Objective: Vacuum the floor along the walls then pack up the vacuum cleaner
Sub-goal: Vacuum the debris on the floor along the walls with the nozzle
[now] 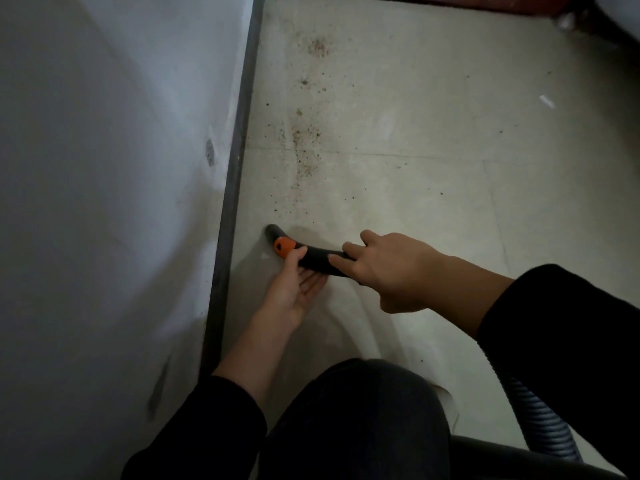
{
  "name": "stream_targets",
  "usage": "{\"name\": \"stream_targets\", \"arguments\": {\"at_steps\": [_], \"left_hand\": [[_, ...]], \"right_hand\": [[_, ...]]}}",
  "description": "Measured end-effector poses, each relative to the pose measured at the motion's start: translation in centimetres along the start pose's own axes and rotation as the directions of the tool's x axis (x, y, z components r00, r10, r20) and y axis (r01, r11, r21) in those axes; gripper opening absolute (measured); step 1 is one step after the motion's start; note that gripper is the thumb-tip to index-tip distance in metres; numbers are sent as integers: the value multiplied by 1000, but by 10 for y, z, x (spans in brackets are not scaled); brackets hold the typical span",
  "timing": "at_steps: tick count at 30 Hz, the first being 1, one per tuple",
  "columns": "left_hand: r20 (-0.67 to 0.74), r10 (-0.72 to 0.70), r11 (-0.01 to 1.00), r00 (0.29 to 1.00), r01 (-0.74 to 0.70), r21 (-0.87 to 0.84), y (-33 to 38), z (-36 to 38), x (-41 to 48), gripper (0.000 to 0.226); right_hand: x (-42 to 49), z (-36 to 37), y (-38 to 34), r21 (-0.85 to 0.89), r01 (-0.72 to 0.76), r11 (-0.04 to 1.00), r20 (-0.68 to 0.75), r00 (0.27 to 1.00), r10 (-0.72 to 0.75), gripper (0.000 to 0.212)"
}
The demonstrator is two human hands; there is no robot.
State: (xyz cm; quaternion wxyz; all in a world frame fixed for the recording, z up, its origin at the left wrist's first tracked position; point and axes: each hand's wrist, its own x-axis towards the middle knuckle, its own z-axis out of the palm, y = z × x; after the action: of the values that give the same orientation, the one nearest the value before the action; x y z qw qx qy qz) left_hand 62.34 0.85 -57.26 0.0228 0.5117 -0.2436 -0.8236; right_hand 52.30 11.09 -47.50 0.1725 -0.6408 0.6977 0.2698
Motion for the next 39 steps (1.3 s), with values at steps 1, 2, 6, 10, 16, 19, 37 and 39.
{"name": "stream_targets", "arguments": {"at_steps": [1, 2, 6, 10, 16, 19, 37, 39], "left_hand": [[3, -2, 1000, 1000, 2, 6, -3, 2, 0, 34], [6, -4, 1000, 1000, 4, 11, -5, 5, 1, 32], [22, -23, 999, 999, 23, 30, -9, 16, 1, 27], [47, -42, 998, 998, 39, 57, -10, 27, 1, 31], [74, -68, 994, 995, 61, 95, -16, 39, 2, 29], [85, -83, 993, 993, 75, 91, -21, 42, 3, 28], [148, -113, 990, 982, 98, 106, -37, 74, 9, 16], [147, -121, 989, 982, 107, 100, -36, 78, 10, 17]], "right_hand": [[-3, 3, 1, 3, -8, 1000, 6, 1000, 8, 78], [-6, 5, 2, 7, -16, 1000, 11, 1000, 16, 78], [-14, 10, 7, 19, -47, 999, 35, 998, 47, 75], [-21, 14, 12, 32, -71, 997, 50, 996, 69, 73], [-32, 25, 17, 45, -90, 995, 77, 993, 86, 74], [-38, 34, 19, 60, -97, 993, 92, 992, 92, 76], [-71, 66, 33, 74, -147, 986, -55, 987, 151, 65], [-77, 69, 34, 126, -195, 973, -86, 975, 206, 61]]}}
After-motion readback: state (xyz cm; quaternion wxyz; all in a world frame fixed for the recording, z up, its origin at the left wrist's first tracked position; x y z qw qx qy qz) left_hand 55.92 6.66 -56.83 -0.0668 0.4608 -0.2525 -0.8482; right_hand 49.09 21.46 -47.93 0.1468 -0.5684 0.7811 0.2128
